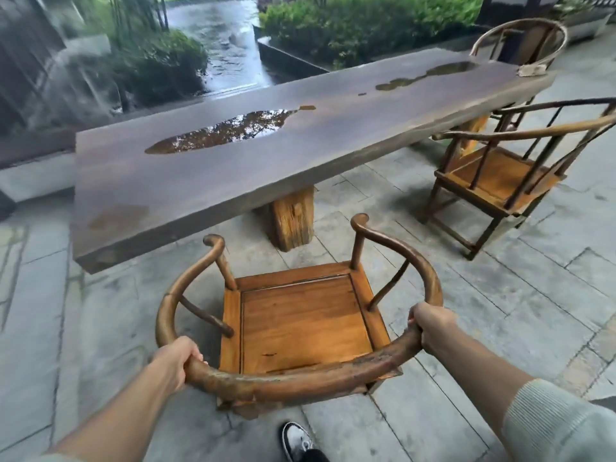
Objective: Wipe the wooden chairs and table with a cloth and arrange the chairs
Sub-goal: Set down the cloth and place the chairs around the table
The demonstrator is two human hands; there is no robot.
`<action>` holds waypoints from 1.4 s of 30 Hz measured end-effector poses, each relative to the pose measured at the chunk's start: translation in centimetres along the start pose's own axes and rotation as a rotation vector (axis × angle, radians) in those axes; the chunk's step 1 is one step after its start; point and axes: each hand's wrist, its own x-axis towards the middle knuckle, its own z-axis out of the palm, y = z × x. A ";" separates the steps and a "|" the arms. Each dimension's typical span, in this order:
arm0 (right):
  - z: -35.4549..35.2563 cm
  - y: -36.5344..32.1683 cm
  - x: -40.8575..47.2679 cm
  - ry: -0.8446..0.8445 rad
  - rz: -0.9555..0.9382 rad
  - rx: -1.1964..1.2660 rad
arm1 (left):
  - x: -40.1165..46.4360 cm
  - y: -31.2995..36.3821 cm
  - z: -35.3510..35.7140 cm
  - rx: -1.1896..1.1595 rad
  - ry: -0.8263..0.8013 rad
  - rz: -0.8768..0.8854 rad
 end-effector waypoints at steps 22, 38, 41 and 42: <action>18.0 -9.6 3.3 -0.247 -0.157 -0.345 | 2.8 1.6 -3.8 -0.389 0.257 -0.164; 18.3 -10.4 3.7 -0.252 -0.207 -0.379 | 2.2 1.1 -3.0 -0.433 0.301 -0.142; 17.9 -9.8 3.8 -0.249 -0.195 -0.382 | 2.2 0.9 -3.1 -0.405 0.337 -0.154; 17.6 -9.8 4.0 -0.241 -0.199 -0.379 | 2.3 0.8 -2.8 -0.402 0.342 -0.164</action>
